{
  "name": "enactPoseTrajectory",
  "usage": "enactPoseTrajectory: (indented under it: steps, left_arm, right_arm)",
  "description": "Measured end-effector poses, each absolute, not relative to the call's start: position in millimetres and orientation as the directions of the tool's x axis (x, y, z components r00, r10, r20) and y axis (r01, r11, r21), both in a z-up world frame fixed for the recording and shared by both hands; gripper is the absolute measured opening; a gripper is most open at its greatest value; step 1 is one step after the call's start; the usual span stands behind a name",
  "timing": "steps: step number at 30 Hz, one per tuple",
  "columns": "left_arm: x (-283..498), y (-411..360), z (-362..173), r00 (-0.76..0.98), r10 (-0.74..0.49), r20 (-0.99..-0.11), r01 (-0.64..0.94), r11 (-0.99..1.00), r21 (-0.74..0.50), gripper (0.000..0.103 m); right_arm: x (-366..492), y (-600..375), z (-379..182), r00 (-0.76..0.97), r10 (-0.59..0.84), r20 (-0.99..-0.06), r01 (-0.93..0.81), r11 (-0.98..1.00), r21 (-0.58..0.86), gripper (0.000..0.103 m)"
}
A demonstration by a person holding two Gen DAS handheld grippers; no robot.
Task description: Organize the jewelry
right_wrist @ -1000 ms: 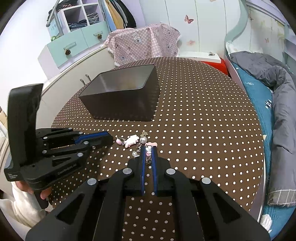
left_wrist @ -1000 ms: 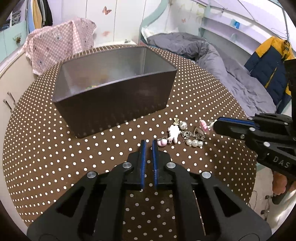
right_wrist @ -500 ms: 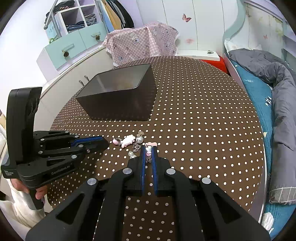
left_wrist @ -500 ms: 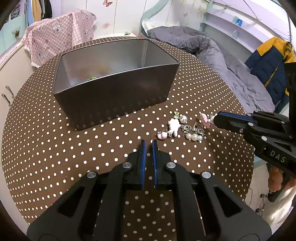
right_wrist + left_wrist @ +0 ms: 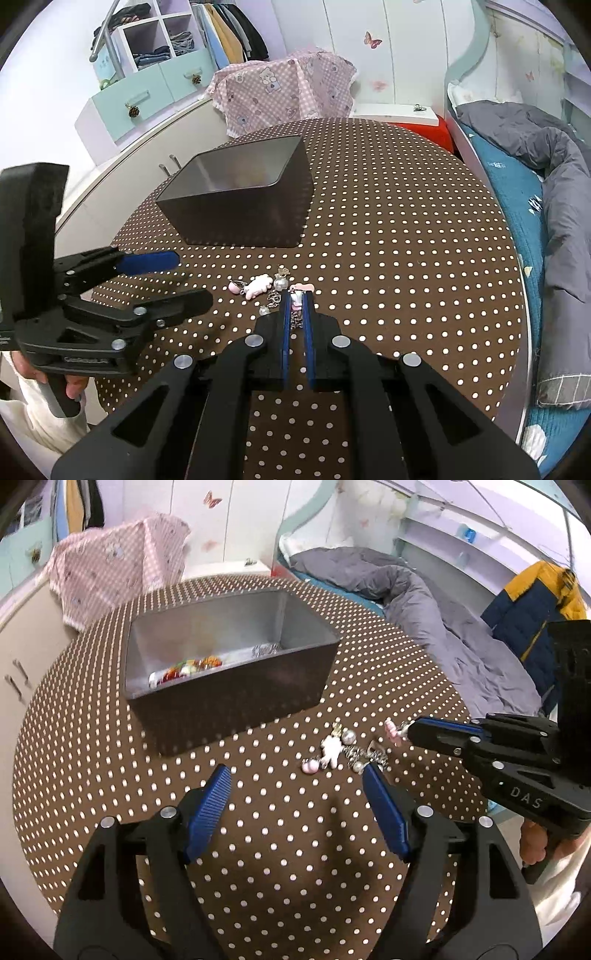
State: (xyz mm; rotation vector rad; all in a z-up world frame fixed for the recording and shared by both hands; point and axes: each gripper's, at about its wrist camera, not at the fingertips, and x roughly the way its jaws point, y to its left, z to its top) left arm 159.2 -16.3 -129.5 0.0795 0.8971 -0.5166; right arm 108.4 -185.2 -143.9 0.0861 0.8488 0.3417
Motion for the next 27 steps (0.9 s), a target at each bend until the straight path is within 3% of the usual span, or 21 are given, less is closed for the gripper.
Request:
enactPoseTrajectory:
  steps: [6,7,10,14,27]
  left_arm:
    - [172.2,-36.8,-150.0,0.512,-0.372,-0.774,0.507,0.858,-0.077,0.07]
    - [173.6,-38.9,-153.5,0.506,-0.374,-0.778,0.519,0.852,-0.072,0.058]
    - [174.8,-42.7,-157.2,0.524,-0.36,-0.772,0.534,0.845,-0.032,0.036]
    - [177.2,-43.0,-155.1,0.523,-0.364,-0.771,0.539,0.842,-0.031,0.015]
    - [163.8,-30.7,-141.7,0.563,-0.367,-0.741,0.511,0.859,-0.038,0.015]
  right_arm:
    - [104.6,-188.8,-145.6,0.612,0.324,-0.722,-0.251,0.945,0.211,0.005]
    - [103.9,-189.9,-146.5,0.61,0.321,-0.724,-0.246,0.946,0.212,0.005]
    - [104.9,-192.7,-149.4,0.607,0.311,-0.732,-0.226,0.95,0.216,0.005]
    - [106.5,-195.0,-150.7,0.605,0.312,-0.733,-0.22,0.95,0.224,0.005]
    - [113.2,-184.3,-138.2,0.622,0.323,-0.714,-0.254,0.945,0.206,0.005]
